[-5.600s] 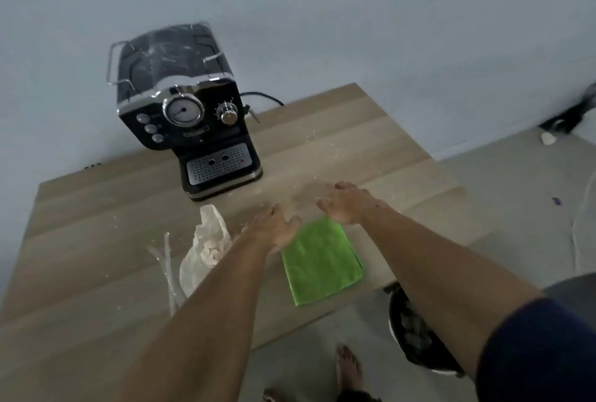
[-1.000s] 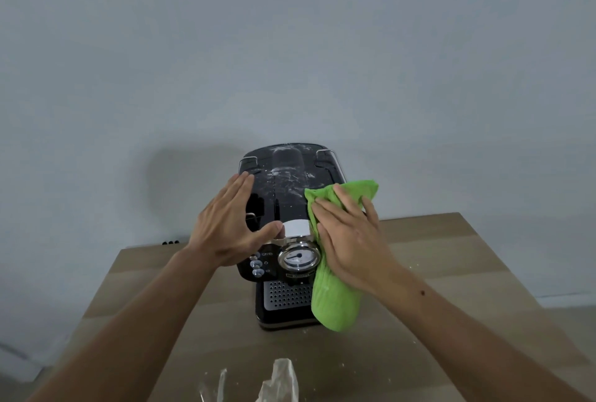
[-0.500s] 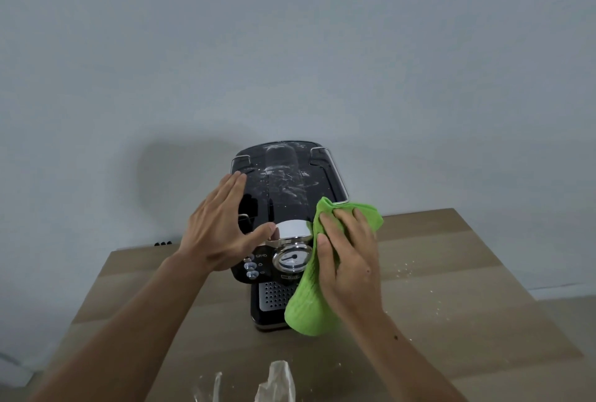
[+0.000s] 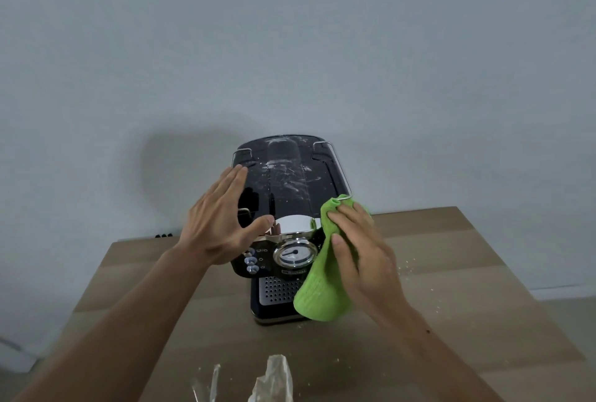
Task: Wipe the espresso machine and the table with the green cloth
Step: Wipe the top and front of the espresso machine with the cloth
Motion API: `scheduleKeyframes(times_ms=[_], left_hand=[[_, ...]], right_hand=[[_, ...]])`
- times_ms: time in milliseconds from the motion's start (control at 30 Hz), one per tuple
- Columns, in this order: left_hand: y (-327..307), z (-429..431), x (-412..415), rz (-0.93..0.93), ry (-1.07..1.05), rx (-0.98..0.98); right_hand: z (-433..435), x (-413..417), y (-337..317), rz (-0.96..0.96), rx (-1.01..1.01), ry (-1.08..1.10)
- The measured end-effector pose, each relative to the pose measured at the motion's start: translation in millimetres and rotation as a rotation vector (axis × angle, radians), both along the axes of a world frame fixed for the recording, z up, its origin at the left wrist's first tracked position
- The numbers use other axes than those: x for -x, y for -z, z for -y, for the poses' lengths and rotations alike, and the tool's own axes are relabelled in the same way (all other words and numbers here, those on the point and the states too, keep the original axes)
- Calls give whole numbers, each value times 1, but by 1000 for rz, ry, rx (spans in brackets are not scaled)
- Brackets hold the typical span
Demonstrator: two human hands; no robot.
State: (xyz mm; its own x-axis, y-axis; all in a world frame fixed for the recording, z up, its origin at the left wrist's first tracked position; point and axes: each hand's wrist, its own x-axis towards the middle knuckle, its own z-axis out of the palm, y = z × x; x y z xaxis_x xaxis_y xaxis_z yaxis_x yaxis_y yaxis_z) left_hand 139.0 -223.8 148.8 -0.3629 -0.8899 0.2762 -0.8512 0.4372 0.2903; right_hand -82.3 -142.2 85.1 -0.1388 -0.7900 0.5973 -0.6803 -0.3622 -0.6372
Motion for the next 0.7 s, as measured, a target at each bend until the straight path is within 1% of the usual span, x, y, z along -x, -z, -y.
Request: scheduleKeyframes(times_ms=[67,133,167,267,400,500,567,633,700], left_hand=[[1,-1,0,-9,0,1],[-1,-1,1,-15,-1,0],[-1,-1,1,-15,-1,-3],[-1,-1,2,-19,-8,-2],[0,-1,2,-25,-10,6],[1,-1,1,-24,-16,13],[1,-1,2,-20,-14,13],[0,0,3,-21,-23,9],[0,1,4,-10,-33,6]], right_hand=[[1,2,-4,134,-40,-13],[9,10,-10,256,-156,-79],[13,16,-12,288,-215,-136],[12,33,-8,218,-309,-271],[36,47,-15,171,-425,-362],[50,48,-25,190,-499,-494],[52,53,-25,205,-503,-580],[63,58,-25,132,-496,-584],[81,59,-27,14,-477,-551]])
